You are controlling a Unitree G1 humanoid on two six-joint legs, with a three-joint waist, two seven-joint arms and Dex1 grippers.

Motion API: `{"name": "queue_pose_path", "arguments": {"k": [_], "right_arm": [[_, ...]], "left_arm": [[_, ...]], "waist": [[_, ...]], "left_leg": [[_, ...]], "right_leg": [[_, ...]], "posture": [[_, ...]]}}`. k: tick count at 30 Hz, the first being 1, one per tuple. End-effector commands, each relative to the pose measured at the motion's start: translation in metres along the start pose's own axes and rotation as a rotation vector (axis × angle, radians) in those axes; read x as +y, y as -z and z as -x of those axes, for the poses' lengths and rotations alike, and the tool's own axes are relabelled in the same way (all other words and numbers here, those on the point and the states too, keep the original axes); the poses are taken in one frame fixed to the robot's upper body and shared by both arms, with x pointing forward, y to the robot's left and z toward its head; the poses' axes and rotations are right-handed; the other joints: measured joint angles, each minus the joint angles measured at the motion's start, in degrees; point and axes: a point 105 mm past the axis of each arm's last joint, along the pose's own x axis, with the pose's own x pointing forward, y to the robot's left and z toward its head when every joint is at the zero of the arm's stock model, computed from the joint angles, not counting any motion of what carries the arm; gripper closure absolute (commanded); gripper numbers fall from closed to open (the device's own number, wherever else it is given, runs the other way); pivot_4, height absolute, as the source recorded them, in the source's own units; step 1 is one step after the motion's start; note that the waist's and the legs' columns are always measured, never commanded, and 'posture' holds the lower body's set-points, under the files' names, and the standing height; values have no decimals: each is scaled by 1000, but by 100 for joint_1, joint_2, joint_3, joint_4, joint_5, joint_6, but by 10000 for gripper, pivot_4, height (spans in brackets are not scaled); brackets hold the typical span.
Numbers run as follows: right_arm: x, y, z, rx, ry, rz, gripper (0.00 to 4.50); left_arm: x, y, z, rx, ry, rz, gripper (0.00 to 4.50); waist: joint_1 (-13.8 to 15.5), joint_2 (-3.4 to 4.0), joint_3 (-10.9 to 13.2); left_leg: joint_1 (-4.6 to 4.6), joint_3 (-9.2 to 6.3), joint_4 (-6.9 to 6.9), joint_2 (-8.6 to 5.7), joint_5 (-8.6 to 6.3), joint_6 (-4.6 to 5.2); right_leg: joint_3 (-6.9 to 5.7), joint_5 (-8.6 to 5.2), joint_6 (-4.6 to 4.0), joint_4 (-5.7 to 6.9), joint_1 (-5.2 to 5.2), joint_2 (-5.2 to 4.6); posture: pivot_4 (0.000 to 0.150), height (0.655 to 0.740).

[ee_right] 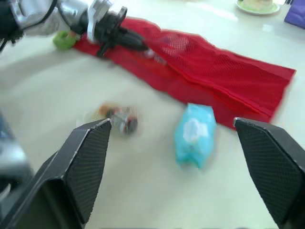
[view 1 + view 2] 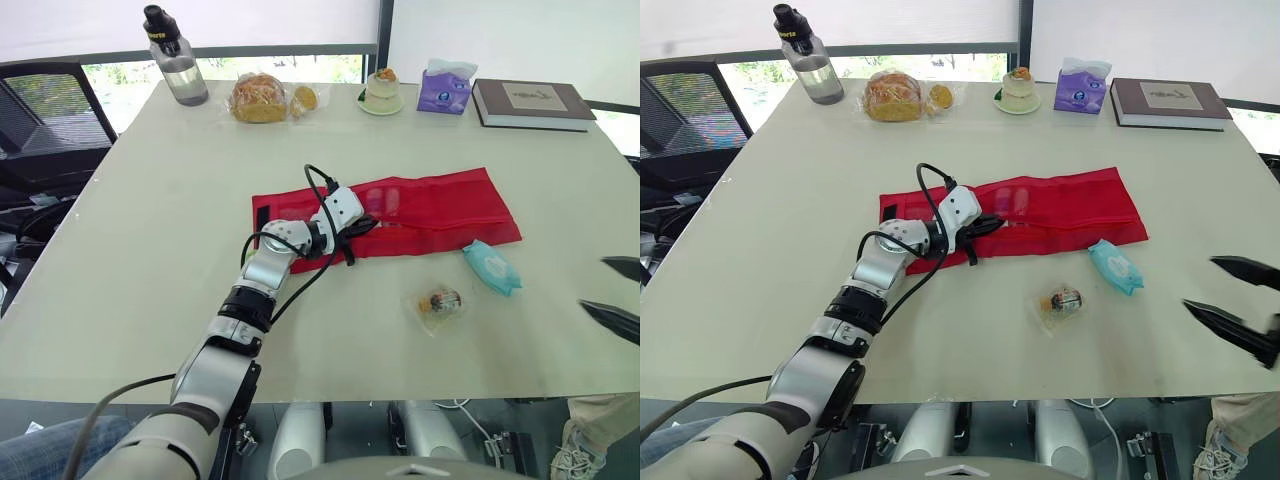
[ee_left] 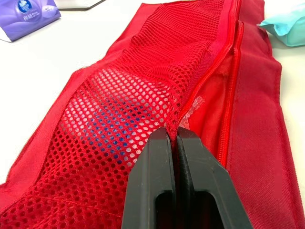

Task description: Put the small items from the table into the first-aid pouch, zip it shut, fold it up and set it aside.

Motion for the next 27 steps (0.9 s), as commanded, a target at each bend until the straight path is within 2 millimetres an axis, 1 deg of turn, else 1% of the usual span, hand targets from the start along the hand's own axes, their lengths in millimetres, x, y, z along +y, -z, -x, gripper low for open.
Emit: {"name": "queue_pose_path", "arguments": {"k": [1,6,8,10,14,19,24,27], "right_arm": [[5,-12,15,35,-52,53,946],[1,-21,29,91,-62,84,946],[-1,-21,30,101,-63,92,946],[-2,-20,26,101,-72,100,946],[8,-2,5,157,-147,85,946],[19,18,-20,177,-237,113,946],[22,45,-70,195,-321,252,946],[24,55,-101,176,-365,307,946]], "left_arm": [[9,-9,3,-28,-6,-23,45000],[12,-10,3,-24,-1,-33,45000],[12,-9,2,-25,0,-33,45000],[9,-9,1,-27,6,-31,45000],[3,-8,-2,-35,14,-20,45000],[-1,-9,-5,-38,13,-25,45000],[-6,-9,-7,-27,24,-54,45000],[-7,-10,-9,-31,19,-52,45000]], "waist": [[9,1,0],[9,0,0],[11,0,0],[13,0,1],[14,0,0],[22,0,0],[8,1,0],[18,2,1]], "left_leg": [[0,0,-1,0,0,0],[-1,1,-1,-3,0,0],[-1,1,0,-3,0,0],[-2,1,-1,-3,0,0],[-2,0,-1,-3,0,0],[-4,0,3,-4,0,0],[-2,-2,6,-4,0,0],[-2,-3,5,-5,1,-1]], "right_leg": [[0,0,0,0,0,0],[1,0,1,-1,0,-2],[1,-2,4,-1,0,-2],[0,-2,4,-2,0,-2],[0,-2,4,-1,0,-2],[0,-3,6,0,0,-3],[-1,-2,6,1,3,-2],[-3,0,2,2,3,-2]], "posture": [[1500,7400],[1500,7400],[1500,7400],[1500,7400],[1500,7400],[1500,7400],[1500,7400],[1500,7400]]}}
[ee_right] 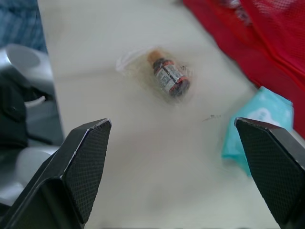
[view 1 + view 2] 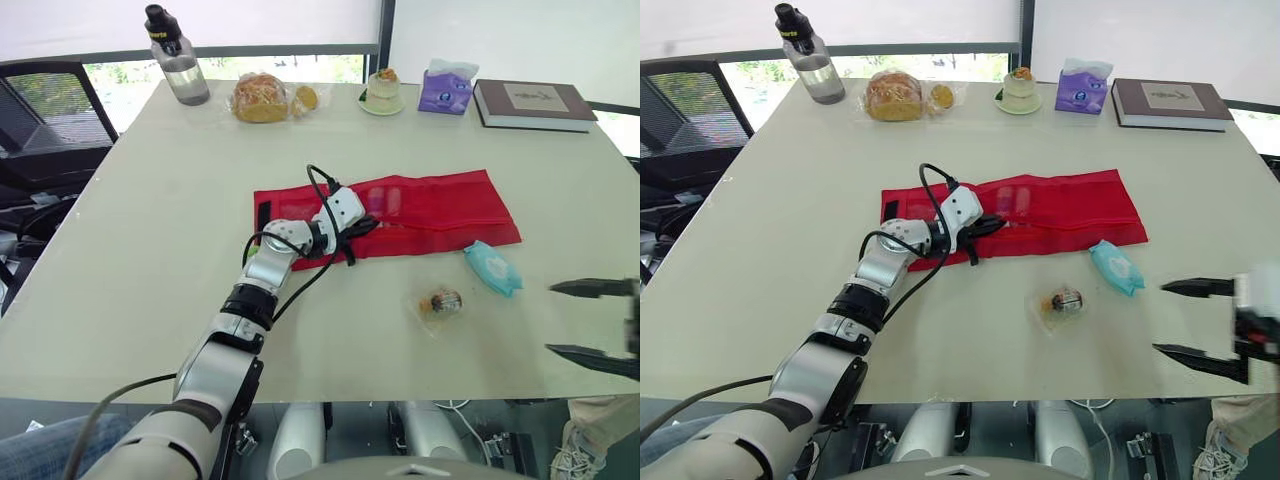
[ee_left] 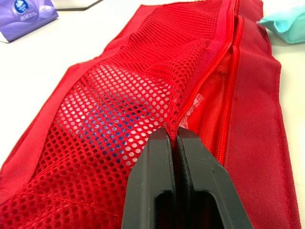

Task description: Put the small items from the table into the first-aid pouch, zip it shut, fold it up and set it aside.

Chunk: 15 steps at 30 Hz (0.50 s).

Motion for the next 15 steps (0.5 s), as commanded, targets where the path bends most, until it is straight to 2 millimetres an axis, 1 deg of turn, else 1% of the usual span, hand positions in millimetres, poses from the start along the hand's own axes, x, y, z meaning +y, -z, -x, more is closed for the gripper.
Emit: {"name": "queue_pose_path", "arguments": {"k": [1,3,8,13,15], "right_arm": [[-8,3,-30,2,-34,94,946],[-13,3,-47,3,-72,147,946],[-24,4,-74,2,-156,219,946],[-29,13,-92,44,-254,269,946],[-29,16,-95,55,-287,280,946]], "left_arm": [[-3,-11,-4,-30,8,-35,45000],[-3,-12,-4,-31,7,-37,45000],[-4,-13,-4,-29,9,-47,45000],[-4,-15,-6,-30,9,-58,45000],[-4,-17,-6,-32,6,-60,45000]], "waist": [[0,1,0],[-1,1,0],[6,2,0],[20,2,0],[13,2,0]], "left_leg": [[0,-1,1,0,0,0],[-1,-1,6,-1,0,0],[-3,-2,7,-2,0,0],[-2,-4,9,-2,0,0],[-3,-4,10,-2,0,0]], "right_leg": [[-1,0,0,0,0,0],[-1,1,-1,3,0,0],[1,1,-2,2,1,1],[1,2,-2,5,2,2],[1,2,-2,4,2,2]], "posture": [[1500,7400],[1500,7400],[1500,7400],[1500,7400],[1500,7400]]}}
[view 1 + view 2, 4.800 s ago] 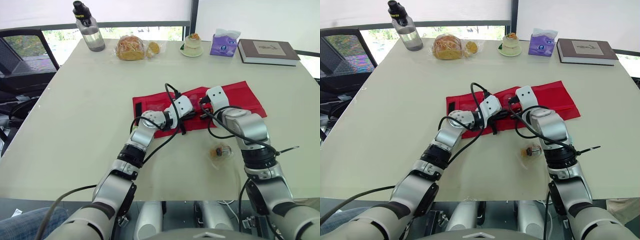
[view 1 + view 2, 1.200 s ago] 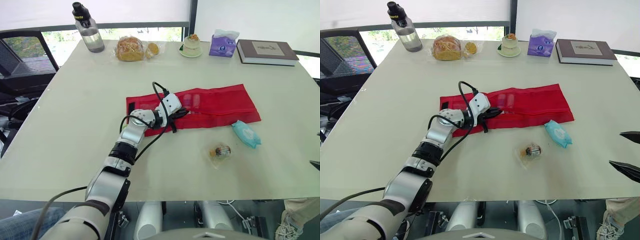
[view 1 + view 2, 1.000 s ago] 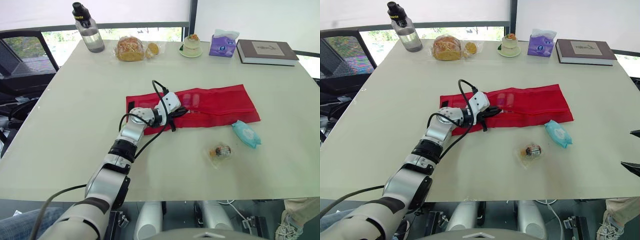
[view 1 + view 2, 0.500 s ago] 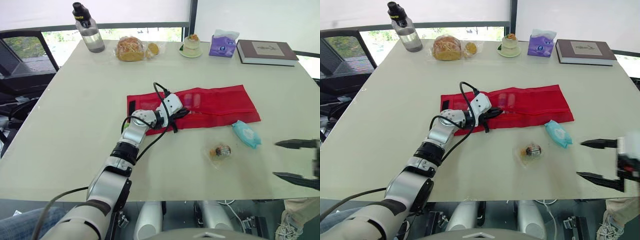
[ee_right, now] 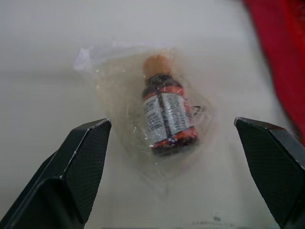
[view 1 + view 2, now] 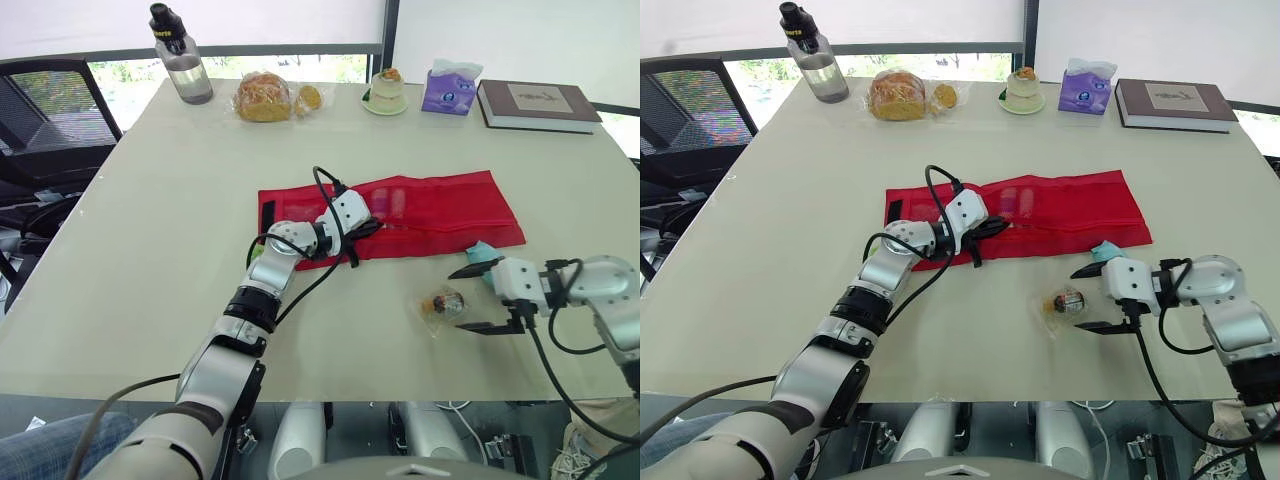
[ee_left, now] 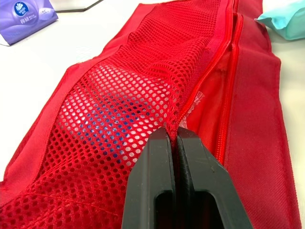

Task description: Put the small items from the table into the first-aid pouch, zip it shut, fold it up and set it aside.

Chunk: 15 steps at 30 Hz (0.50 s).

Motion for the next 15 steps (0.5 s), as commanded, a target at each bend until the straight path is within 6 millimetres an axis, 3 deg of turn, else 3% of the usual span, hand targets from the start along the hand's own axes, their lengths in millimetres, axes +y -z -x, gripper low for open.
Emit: {"name": "queue_pose_path", "arguments": {"k": [1,3,5,6,7,10,12,15], "right_arm": [[-3,3,-1,13,-47,47,946],[-3,4,-1,8,-62,47,946],[-5,3,1,-7,-54,43,5808],[-6,2,2,-19,-45,31,8809],[-7,1,2,-28,-39,19,16461],[-4,1,6,-47,-16,-18,24175],[-3,0,6,-57,1,-33,33152],[-10,-4,7,-79,103,-87,34864]], "left_arm": [[0,-15,-5,-37,6,-41,45000],[0,-15,-5,-38,2,-41,45000],[1,-15,-4,-38,1,-40,45000],[0,-14,-3,-38,1,-40,45000],[0,-14,-3,-38,1,-40,45000],[-3,-12,-3,-37,6,-31,45000],[-3,-11,-4,-39,8,-25,45000],[-5,-12,-4,-43,14,-20,45000]], "waist": [[-5,0,0],[-2,1,0],[4,1,0],[1,1,0],[-4,1,0],[4,1,0],[5,1,0],[-1,1,0]], "left_leg": [[1,2,0,0,0,0],[2,1,0,0,0,0],[2,0,1,0,0,0],[2,0,1,0,0,0],[2,0,1,0,0,0],[3,0,1,0,0,0],[2,-2,1,0,0,0],[3,-2,1,0,0,0]], "right_leg": [[2,0,0,1,0,0],[1,0,0,2,1,0],[0,0,0,2,1,0],[0,1,0,1,3,0],[0,1,0,1,4,0],[0,1,-1,2,4,0],[-1,1,-1,2,4,-1],[0,1,-1,3,5,-1]], "posture": [[1500,7400],[1500,7400],[1500,7400],[1500,7400],[1500,7400],[1500,7400],[1500,7400],[1500,7400]]}}
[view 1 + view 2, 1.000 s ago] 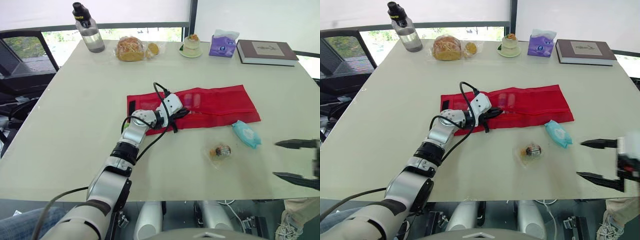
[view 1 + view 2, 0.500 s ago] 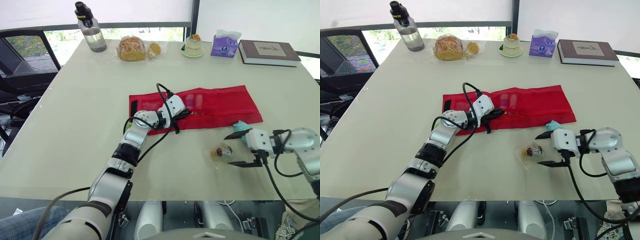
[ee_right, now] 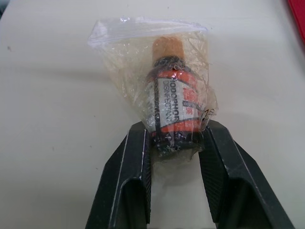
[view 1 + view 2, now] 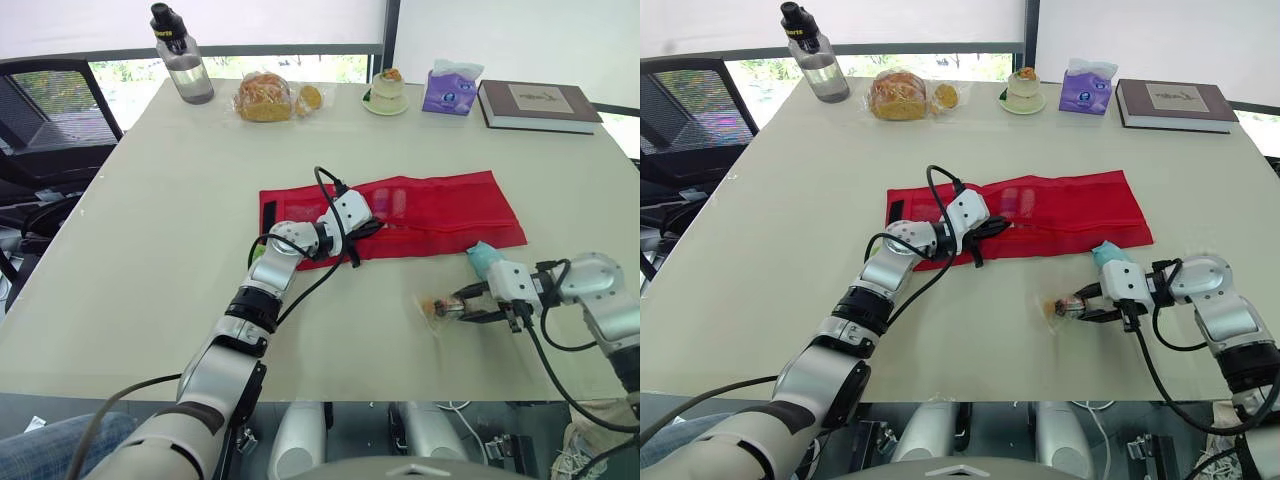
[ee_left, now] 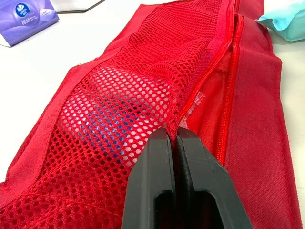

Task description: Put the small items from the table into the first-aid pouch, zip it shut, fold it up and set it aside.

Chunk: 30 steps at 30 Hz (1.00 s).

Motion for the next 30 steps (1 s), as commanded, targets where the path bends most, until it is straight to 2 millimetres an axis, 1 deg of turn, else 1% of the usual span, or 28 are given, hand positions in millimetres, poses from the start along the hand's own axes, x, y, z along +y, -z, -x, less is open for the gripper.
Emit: {"name": "queue_pose_path", "arguments": {"k": [1,4,6,8,10,12,14,17,20,23,26,30], "right_arm": [[-14,-15,8,-53,140,-24,34864],[-21,-25,7,-90,238,-89,34864],[-24,-32,2,-93,295,-126,34864],[-30,-39,-7,-50,377,-197,34864],[-33,-47,-16,-30,418,-190,34864],[-37,-50,-20,12,475,-188,34864],[-43,-50,-25,27,550,-249,34864],[-52,-48,-31,80,642,-294,34864],[-54,-43,-34,156,689,-320,34864],[-50,-43,-43,209,681,-289,34864],[-54,-40,-43,244,723,-317,34864],[-58,-33,-38,300,794,-407,34864]], "left_arm": [[-4,-11,-3,-40,16,-21,45000],[-4,-12,-4,-41,19,-21,45000],[-5,-12,-4,-43,21,-19,45000],[-7,-12,-4,-50,23,-8,45000],[-8,-12,-3,-53,22,-2,45000],[-9,-12,-2,-54,16,0,45000],[-8,-12,-1,-58,2,11,45000],[-9,-13,0,-63,-5,16,45000],[-13,-16,-2,-83,-3,27,45000],[-15,-23,-2,-120,-6,55,45000],[-16,-26,-2,-135,-3,69,45000],[-17,-26,-1,-136,7,62,45000]], "waist": [[-1,0,0],[-8,0,0],[-6,0,0],[-5,0,0],[-4,0,0],[-9,1,-1],[-5,1,-1],[-12,1,-1],[-3,1,-1],[-4,1,-1],[-12,1,-2],[-17,1,-2]], "left_leg": [[0,-1,0,0,0,0],[0,-1,0,0,0,0],[-1,-3,-1,0,0,0],[-2,-5,-1,1,0,0],[-1,-4,0,0,0,0],[-1,-5,-1,1,0,0],[-2,-5,-1,0,0,0],[-3,-4,0,0,0,0],[-4,-6,-1,0,0,0],[-5,-5,-1,0,0,0],[-3,-6,0,0,0,0],[-3,-7,-1,0,0,0]], "right_leg": [[0,0,0,1,0,0],[0,0,0,1,0,0],[-1,0,0,2,0,0],[-2,0,0,1,0,0],[-2,0,0,1,0,0],[-2,0,-1,2,0,0],[-2,0,-1,1,-1,0],[-2,0,-1,1,-1,0],[-4,0,-1,0,-1,0],[-4,0,-1,-1,-1,-1],[-4,0,-1,0,-1,-1],[-5,0,-1,1,-1,0]], "posture": [[1500,7400],[1500,7400],[1500,7400],[1500,7400],[1500,7400],[1500,7400],[1500,7400],[1500,7400],[1500,7400],[1500,7400],[1500,7400],[1500,7400]]}}
